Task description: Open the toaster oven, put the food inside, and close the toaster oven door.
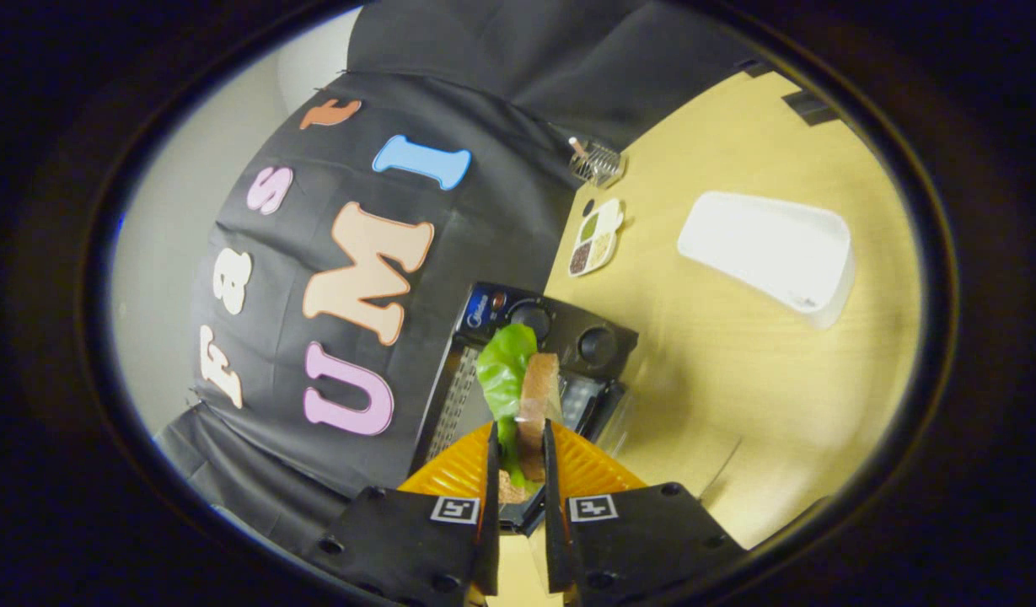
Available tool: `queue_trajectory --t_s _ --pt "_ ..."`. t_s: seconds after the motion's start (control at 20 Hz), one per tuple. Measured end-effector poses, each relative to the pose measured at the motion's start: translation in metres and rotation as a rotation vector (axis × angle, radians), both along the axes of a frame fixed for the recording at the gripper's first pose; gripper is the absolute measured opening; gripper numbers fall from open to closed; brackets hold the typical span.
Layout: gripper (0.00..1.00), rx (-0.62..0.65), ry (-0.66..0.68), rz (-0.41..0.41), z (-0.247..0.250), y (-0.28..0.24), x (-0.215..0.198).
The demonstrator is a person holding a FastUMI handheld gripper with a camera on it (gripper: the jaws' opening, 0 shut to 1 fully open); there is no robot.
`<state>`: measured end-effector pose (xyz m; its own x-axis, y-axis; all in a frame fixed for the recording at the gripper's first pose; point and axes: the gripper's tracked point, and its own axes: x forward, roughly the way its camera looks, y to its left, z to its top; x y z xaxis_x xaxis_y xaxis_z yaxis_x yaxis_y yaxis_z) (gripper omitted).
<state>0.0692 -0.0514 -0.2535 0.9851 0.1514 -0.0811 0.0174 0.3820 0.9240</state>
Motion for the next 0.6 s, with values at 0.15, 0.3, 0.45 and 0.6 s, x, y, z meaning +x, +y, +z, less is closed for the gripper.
queue_trajectory --t_s 0.15,0.3,0.45,0.6 --pt "0.23 0.053 -0.044 0.044 0.006 0.028 0.009" --pt "0.23 0.098 -0.078 0.055 0.014 0.041 0.011" --pt "0.23 0.135 -0.098 0.078 0.015 0.058 0.013" --pt "0.23 0.184 -0.141 0.089 0.021 0.064 0.015"
